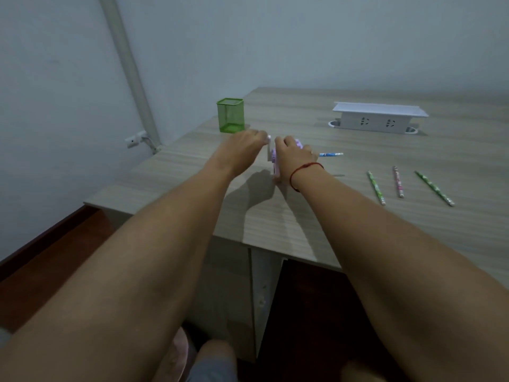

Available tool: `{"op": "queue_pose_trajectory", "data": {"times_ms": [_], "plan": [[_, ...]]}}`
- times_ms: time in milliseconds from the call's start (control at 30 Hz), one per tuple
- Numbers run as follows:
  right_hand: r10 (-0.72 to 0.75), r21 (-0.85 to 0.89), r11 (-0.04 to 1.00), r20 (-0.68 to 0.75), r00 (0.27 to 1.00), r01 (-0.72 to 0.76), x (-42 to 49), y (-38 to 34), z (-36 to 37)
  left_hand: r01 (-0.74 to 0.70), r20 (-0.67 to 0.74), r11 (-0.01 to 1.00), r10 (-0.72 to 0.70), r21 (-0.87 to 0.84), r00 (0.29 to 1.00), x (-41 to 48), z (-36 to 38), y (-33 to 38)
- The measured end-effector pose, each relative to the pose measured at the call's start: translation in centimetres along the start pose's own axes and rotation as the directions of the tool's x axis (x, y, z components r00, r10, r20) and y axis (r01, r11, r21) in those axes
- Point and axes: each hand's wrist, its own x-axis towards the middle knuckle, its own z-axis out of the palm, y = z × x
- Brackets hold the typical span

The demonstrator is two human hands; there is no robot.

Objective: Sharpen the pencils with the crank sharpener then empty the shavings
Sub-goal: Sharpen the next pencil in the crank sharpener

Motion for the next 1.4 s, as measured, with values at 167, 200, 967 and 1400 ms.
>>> {"op": "queue_pose_trajectory", "data": {"times_ms": [167, 200, 967, 1400], "plan": [[0.002, 0.018, 1.0, -0.073, 0.997, -0.001, -0.4, -0.2, 1.1, 0.008, -0.058, 1.0, -0.009, -0.018, 0.998, -1.3, 0.2, 0.9], [0.007, 0.016, 1.0, -0.076, 0.997, -0.006, -0.4, -0.1, 1.3, 0.017, -0.056, 0.999, -0.018, -0.029, 0.998, -1.5, 0.3, 0.9], [0.042, 0.047, 0.998, 0.069, 0.997, -0.045, 1.4, -0.5, -0.1, 0.141, 0.204, 0.989, -0.127, -0.052, 0.971, -3.7, 2.1, 2.6], [-0.077, 0.016, 0.997, -0.065, 0.995, 0.078, 1.7, 0.7, 1.2, 0.218, 0.392, 0.975, -0.184, -0.042, 0.901, -1.0, 3.7, 1.2]]}}
